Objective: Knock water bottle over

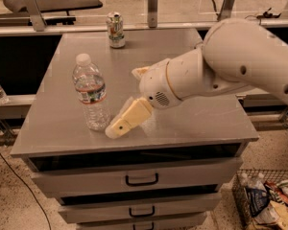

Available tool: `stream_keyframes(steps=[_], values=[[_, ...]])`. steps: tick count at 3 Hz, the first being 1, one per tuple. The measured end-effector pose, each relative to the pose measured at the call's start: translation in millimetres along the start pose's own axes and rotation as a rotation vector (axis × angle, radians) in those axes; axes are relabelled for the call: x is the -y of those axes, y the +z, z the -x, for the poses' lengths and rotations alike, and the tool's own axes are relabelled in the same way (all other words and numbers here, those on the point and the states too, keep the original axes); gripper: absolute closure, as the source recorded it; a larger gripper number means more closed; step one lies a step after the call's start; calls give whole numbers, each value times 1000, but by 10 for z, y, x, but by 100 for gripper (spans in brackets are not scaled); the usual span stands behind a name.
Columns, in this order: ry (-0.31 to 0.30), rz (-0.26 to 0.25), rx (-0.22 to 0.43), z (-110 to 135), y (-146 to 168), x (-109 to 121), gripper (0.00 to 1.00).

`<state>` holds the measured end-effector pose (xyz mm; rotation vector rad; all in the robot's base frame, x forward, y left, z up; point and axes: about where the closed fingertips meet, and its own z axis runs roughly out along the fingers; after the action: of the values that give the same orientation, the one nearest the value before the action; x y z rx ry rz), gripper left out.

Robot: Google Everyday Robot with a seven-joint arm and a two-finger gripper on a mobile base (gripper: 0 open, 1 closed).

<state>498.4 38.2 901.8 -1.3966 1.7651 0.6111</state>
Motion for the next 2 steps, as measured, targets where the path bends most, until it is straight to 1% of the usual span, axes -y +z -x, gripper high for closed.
stream_keyframes(steps=[1,2], values=[[5,-16,86,113,316,128,0],[27,-29,165,242,527,268,0]])
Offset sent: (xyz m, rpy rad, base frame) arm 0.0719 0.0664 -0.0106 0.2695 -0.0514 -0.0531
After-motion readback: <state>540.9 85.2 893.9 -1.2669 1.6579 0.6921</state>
